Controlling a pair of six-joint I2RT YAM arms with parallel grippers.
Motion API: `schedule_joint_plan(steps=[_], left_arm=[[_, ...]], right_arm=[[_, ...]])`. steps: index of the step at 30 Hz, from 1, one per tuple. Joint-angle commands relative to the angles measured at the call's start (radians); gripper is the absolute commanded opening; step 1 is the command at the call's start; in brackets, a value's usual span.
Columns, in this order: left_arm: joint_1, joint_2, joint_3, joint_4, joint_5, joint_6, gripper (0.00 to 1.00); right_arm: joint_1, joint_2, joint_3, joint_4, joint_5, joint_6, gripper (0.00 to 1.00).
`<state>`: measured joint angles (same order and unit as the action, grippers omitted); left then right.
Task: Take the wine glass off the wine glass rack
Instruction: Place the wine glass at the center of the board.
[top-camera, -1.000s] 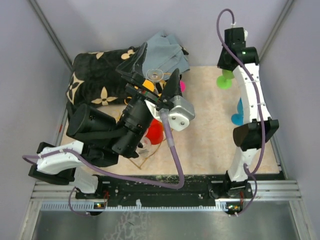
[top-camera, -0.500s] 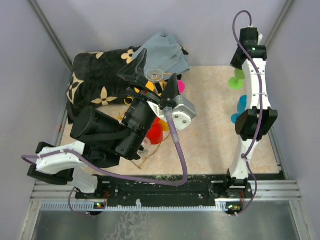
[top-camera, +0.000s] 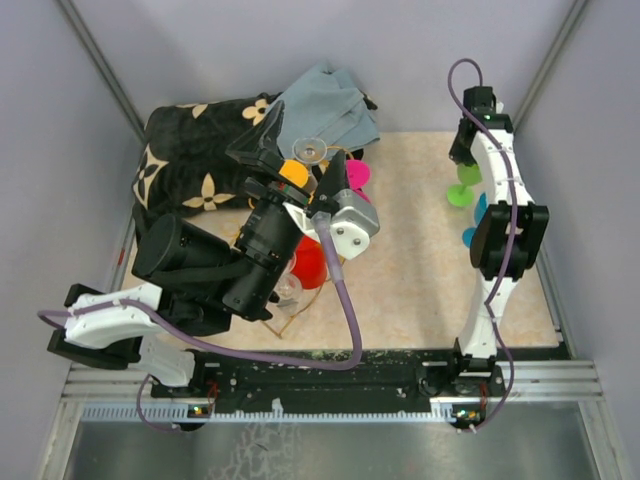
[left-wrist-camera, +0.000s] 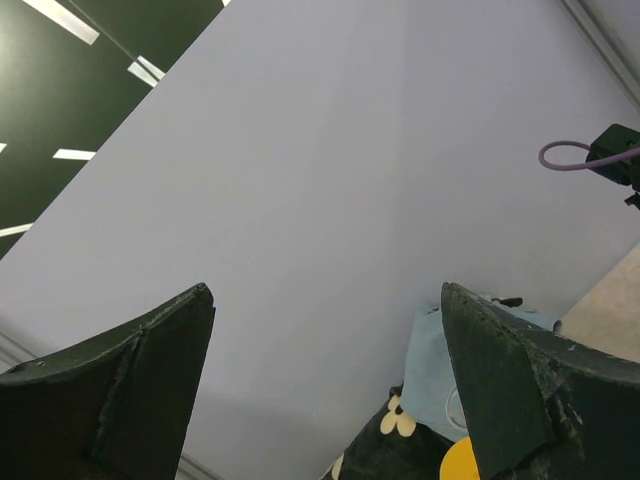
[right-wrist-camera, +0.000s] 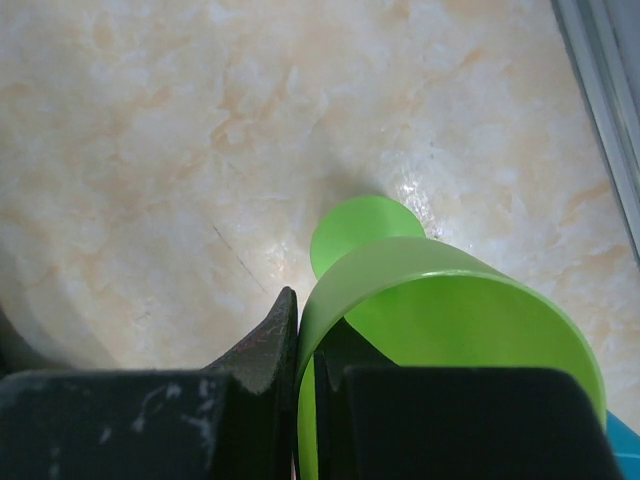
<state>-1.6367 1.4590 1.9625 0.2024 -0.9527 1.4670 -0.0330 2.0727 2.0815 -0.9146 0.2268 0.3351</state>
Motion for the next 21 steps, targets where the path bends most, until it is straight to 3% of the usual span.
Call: schedule_joint_plan(steps=[1,21], left_arm=[[-0.008,-0.016,0.0,0.015,-0.019,-0.017,0.99],[-0.007,0.001,0.011,-0.001,-0.024,-0.024,0.99]], right_arm=[[0.004,-0.037,-0.073,0.119,0.023,0.011,0.0],[-0.059,-0.111,-0.276,0.22,0.041,0.04,0.0]])
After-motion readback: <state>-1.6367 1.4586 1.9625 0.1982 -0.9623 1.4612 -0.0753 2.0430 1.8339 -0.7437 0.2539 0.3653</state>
